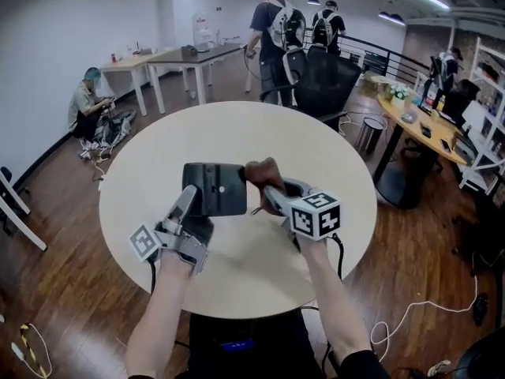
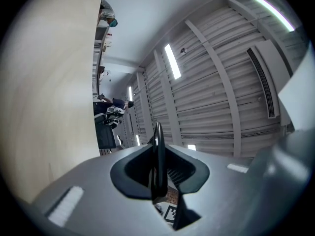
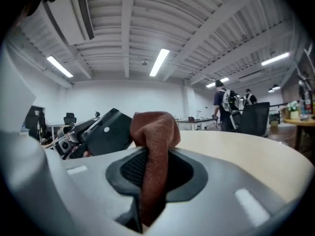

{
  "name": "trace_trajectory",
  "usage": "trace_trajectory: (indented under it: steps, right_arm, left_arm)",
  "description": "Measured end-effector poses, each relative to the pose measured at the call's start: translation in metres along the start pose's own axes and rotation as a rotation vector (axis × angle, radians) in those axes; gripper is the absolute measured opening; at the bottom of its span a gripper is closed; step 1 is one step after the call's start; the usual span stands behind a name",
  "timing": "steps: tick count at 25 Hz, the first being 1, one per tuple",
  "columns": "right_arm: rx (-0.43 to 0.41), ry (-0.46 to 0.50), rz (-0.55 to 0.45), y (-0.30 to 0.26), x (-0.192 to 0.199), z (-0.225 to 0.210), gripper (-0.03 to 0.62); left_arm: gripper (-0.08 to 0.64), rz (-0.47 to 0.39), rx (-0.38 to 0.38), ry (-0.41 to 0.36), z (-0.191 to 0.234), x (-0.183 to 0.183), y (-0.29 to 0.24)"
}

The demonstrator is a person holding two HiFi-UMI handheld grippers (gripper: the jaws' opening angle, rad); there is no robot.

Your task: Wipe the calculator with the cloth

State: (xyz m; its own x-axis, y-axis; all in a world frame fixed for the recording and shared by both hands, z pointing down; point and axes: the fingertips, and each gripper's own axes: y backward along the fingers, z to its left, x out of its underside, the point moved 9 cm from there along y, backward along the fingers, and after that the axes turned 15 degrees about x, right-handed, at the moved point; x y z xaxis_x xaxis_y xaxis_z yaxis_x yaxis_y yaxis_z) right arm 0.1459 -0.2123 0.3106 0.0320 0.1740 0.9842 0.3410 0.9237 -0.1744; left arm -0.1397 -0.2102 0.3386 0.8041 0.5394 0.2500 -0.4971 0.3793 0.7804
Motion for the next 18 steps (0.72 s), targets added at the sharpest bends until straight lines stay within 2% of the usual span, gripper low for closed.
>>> trace_trajectory:
  steps: [2,3,5,8,10,12,16,18]
  right_arm:
    - [0.032,-0.057,-0.023,0.009,-0.005,-0.012,0.084]
    - [0.016,-0.076,-0.042,0.015,-0.01,-0.007,0.084]
    - [-0.075,-0.082,-0.084,0.022,-0.025,0.021,0.084]
    - [-0.226,0.026,-0.13,0.023,-0.046,0.079,0.084]
    - [-0.256,0.115,-0.124,0.016,-0.047,0.1,0.084]
    - [-0.223,0.134,-0.113,0.009,-0.042,0.093,0.084]
    - [-0.033,0.056,-0.062,0.002,-0.026,0.031,0.084]
    - [0.016,-0.008,-0.05,0.009,-0.017,0.012,0.084]
  left_arm:
    - [0.071,0.01,-0.002,0.001,0.001,-0.003,-0.006]
    - [0.072,0.011,-0.006,0.005,-0.001,-0.003,-0.009]
    - [0.072,0.006,-0.016,0.01,-0.004,-0.003,-0.008]
    - [0.071,0.003,-0.019,0.019,-0.007,0.0,-0.006]
    - [0.072,0.004,-0.004,0.027,-0.009,0.001,-0.006]
    - [0.072,0.009,0.007,0.025,-0.011,0.004,-0.008]
    - [0.072,-0.019,-0.004,0.023,-0.009,0.003,-0.006]
    - [0.072,-0.041,-0.002,0.024,-0.009,0.002,-0.005]
